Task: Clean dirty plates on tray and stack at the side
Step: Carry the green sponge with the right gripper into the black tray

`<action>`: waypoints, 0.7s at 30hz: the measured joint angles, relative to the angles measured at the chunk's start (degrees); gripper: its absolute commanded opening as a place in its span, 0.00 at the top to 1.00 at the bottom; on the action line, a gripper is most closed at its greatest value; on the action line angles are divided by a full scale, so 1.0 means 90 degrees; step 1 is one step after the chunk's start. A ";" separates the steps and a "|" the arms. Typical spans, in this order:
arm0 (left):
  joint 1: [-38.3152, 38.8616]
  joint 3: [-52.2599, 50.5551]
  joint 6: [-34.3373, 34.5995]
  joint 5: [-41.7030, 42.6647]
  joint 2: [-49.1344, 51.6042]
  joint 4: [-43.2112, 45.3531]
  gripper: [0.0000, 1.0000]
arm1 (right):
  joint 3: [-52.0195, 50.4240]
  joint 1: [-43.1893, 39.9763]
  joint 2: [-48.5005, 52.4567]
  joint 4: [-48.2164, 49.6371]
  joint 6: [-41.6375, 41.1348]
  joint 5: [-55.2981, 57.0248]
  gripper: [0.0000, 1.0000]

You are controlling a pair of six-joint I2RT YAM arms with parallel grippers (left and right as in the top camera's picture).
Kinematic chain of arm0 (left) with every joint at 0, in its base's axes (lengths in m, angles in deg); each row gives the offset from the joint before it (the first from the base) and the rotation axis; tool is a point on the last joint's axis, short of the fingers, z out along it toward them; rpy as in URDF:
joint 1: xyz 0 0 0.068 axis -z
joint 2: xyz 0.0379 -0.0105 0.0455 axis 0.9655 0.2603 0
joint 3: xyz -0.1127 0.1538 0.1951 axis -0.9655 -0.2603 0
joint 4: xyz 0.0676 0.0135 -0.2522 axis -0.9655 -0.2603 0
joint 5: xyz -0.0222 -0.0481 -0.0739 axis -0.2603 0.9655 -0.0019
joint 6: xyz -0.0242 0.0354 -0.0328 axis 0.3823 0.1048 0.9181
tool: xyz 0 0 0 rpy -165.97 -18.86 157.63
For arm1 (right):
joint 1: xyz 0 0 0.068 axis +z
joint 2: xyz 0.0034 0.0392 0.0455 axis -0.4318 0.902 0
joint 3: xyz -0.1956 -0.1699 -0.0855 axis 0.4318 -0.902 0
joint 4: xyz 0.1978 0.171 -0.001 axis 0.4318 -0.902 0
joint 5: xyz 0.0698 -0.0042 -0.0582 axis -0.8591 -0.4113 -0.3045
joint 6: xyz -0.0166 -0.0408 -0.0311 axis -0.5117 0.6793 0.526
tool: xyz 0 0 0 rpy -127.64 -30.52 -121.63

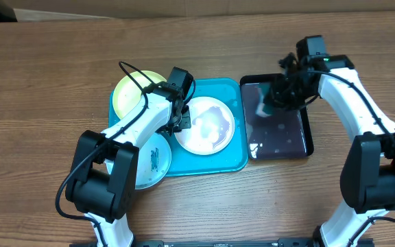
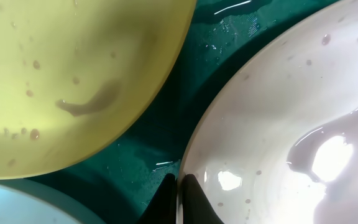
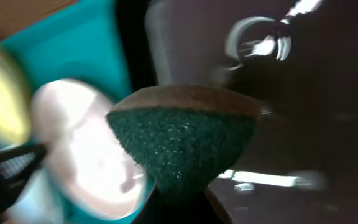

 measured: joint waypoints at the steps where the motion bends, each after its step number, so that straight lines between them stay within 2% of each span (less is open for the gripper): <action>1: 0.0000 0.0000 0.0002 0.0007 0.0000 0.0000 0.95 | 0.0000 0.0010 0.0000 -0.0002 0.0022 0.0289 0.96; 8: 0.0000 0.0000 0.0002 0.0039 0.0000 0.0007 0.95 | 0.0000 0.0146 0.0000 0.0119 0.0138 0.1263 0.96; 21: 0.0000 0.0000 0.0002 0.0046 0.0000 0.0022 0.95 | -0.0168 0.0146 0.0000 0.0427 0.0143 0.2237 0.96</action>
